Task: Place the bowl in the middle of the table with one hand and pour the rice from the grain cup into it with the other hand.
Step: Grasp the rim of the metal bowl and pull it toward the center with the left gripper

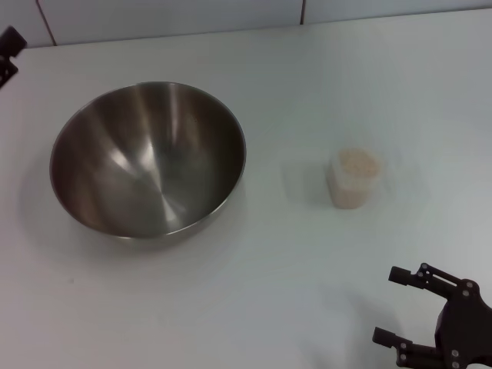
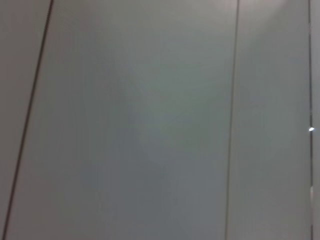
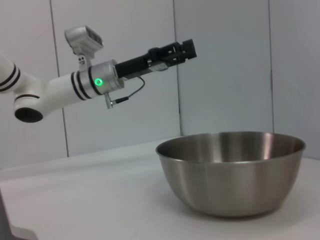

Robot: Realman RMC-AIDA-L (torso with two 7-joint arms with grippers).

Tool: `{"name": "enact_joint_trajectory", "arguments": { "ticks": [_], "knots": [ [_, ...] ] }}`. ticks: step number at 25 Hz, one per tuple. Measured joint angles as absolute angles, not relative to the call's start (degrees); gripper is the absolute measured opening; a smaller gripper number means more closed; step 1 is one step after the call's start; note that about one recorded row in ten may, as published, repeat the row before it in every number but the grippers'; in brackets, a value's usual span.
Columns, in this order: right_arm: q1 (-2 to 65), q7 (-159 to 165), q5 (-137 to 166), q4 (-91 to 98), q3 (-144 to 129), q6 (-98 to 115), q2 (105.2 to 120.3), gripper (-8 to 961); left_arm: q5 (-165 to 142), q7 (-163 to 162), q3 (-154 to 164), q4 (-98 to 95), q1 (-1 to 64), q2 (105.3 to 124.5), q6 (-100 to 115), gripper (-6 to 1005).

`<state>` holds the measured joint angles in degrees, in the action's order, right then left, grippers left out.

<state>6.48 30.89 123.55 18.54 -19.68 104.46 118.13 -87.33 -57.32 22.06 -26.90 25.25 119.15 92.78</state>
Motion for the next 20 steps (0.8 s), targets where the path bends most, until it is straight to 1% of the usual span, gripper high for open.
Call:
{"name": "enact_joint_trajectory", "arguments": {
  "ticks": [6, 10, 11, 12, 13, 16, 17, 18, 20],
  "knots": [
    [6.68, 31.09, 123.34, 18.89, -19.59, 105.51, 118.12, 819, -86.65, -58.25, 24.08, -29.54, 26.20, 119.21, 87.31, 776],
    [6.67, 31.11, 123.32, 18.89, -19.60, 105.53, 118.12, 820, -81.29, -60.26, 31.92, -33.36, 25.34, 119.20, 84.37, 774],
    [6.62, 31.10, 123.32, 18.90, -19.59, 105.54, 118.12, 820, -77.98, -60.83, 36.31, -35.35, 24.37, 119.20, 82.38, 774],
    [6.43, 31.09, 123.30, 18.93, -19.59, 105.55, 118.13, 820, -71.68, -61.38, 45.87, -40.14, 21.81, 119.18, 77.37, 774],
    [6.43, 31.09, 123.30, 18.93, -19.59, 105.55, 118.13, 820, -71.68, -61.38, 45.87, -40.14, 21.81, 119.18, 77.37, 773],
    [6.01, 31.04, 123.30, 18.96, -19.52, 105.55, 118.16, 820, -61.08, -64.31, 66.50, -56.18, 13.50, 119.02, 59.77, 772],
    [5.76, 31.03, 123.28, 18.98, -19.45, 105.55, 118.20, 820, -59.53, -66.49, 72.69, -62.70, 10.62, 118.63, 52.47, 772],
    [5.76, 31.03, 123.28, 18.98, -19.45, 105.55, 118.20, 820, -59.53, -66.49, 72.69, -62.70, 10.62, 118.63, 52.47, 771],
    [5.66, 31.02, 123.24, 18.99, -19.44, 105.59, 118.26, 819, -62.81, -79.30, 83.62, -75.60, 6.73, 117.66, 36.71, 771]
  ]
}}
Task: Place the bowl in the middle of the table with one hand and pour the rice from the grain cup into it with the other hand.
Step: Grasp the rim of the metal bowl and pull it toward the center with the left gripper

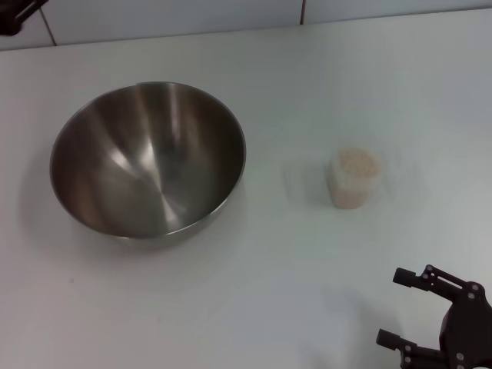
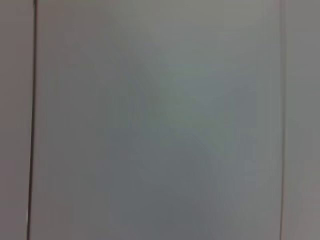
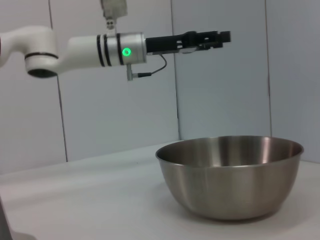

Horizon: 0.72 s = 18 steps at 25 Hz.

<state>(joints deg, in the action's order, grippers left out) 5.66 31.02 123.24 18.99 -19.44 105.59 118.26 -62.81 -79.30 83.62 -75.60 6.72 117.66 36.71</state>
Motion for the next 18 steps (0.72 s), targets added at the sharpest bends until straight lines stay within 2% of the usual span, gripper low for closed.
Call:
{"name": "enact_joint_trajectory", "arguments": {
  "ticks": [2, 5, 7, 9, 10, 18],
  "knots": [
    [5.80, 31.01, 123.22, 18.99, -19.42, 105.71, 118.27, 819, -74.65, -95.73, 85.34, -81.36, 6.20, 117.87, 31.65, 770],
    [5.92, 31.00, 123.21, 18.99, -19.42, 105.73, 118.28, 819, -81.34, -102.65, 85.10, -83.11, 6.08, 118.10, 31.37, 759],
    [6.07, 30.99, 123.21, 18.98, -19.42, 105.73, 118.30, 820, -107.52, -125.10, 84.52, -89.06, 7.13, 118.40, 38.46, 752],
    [6.11, 30.99, 123.21, 18.99, -19.41, 105.75, 118.30, 820, -107.52, -125.10, 84.52, -89.06, 7.13, 118.40, 38.46, 752],
    [6.13, 30.98, 123.21, 18.98, -19.42, 105.77, 118.30, 820, -121.02, -138.39, 82.77, -91.82, 9.12, 118.44, 47.27, 752],
    [6.16, 30.95, 123.21, 18.98, -19.42, 106.25, 118.30, 820, -132.30, -144.36, 77.18, -93.86, 12.64, 118.45, 62.25, 752]
  ]
}}
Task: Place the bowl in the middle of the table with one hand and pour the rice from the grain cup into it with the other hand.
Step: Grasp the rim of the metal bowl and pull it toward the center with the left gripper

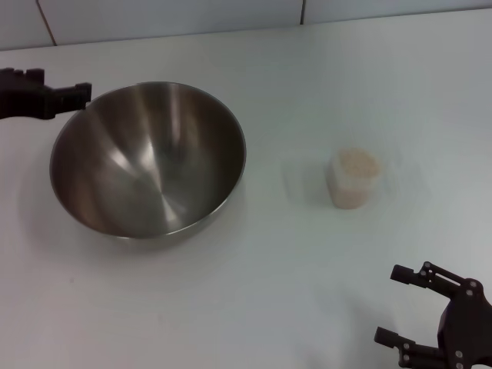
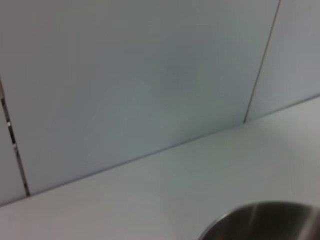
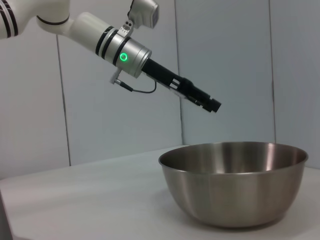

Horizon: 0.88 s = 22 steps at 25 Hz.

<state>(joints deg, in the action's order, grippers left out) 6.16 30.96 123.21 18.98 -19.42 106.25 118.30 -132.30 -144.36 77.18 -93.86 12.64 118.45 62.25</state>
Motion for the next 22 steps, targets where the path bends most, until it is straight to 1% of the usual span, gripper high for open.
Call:
{"name": "enact_joint_trajectory", "arguments": {
  "ticks": [8, 9, 12, 14, 22],
  "knots": [
    [6.26, 30.94, 123.21, 19.02, -19.42, 106.21, 118.72, 820, -134.50, -141.50, 75.39, -87.88, 15.65, 118.31, 64.34, 753],
    [6.30, 30.94, 123.21, 19.05, -19.42, 106.16, 118.75, 820, -135.46, -140.59, 74.78, -84.69, 17.04, 118.38, 64.08, 753],
    [6.29, 30.93, 123.21, 19.11, -19.42, 106.14, 118.74, 819, -135.90, -140.39, 74.68, -83.54, 17.51, 118.39, 63.81, 753],
    [6.21, 30.93, 123.21, 19.27, -19.42, 106.10, 118.74, 819, -138.24, -140.25, 73.86, -78.49, 19.71, 118.46, 61.95, 753],
    [6.29, 30.93, 123.26, 19.68, -19.42, 105.83, 118.80, 820, -139.06, -139.21, 73.62, -74.06, 22.20, 118.54, 62.30, 753]
  ]
}}
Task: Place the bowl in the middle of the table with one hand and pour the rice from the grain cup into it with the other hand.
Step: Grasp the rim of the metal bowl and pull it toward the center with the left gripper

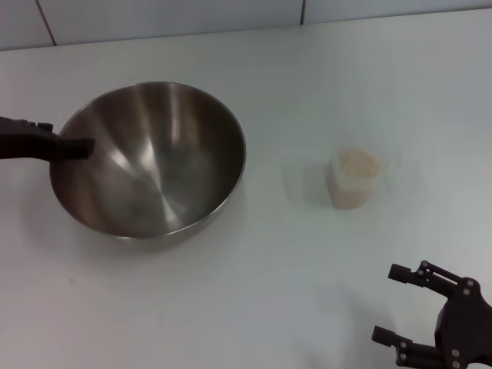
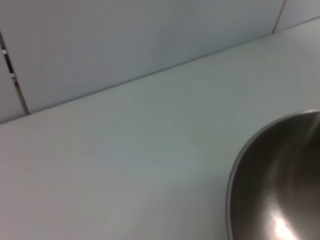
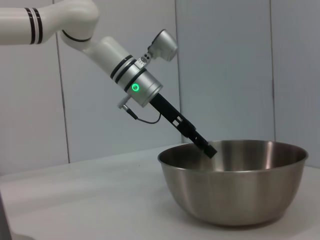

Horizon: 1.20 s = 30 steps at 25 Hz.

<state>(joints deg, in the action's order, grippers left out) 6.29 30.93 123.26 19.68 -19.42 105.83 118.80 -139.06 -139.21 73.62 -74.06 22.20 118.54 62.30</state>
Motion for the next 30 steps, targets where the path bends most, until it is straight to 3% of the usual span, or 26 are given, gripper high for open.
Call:
{"name": "enact_joint_trajectory", "arguments": {
  "ticks": [9, 17, 27, 30],
  "knots": [
    [6.51, 30.93, 123.49, 19.79, -19.42, 105.62, 118.82, 819, -139.31, -138.58, 74.00, -71.32, 23.32, 118.57, 61.51, 752],
    [6.50, 30.93, 123.54, 19.77, -19.42, 105.54, 118.82, 820, -139.33, -138.22, 73.68, -71.03, 24.03, 118.57, 61.93, 632],
    [6.64, 30.93, 123.58, 19.77, -19.42, 105.53, 118.83, 819, -138.70, -138.45, 72.33, -69.24, 25.83, 118.50, 64.23, 410],
    [6.63, 30.93, 123.58, 19.77, -19.42, 105.53, 118.83, 820, -138.67, -138.37, 71.12, -67.88, 26.96, 118.47, 65.17, 292]
  ]
}}
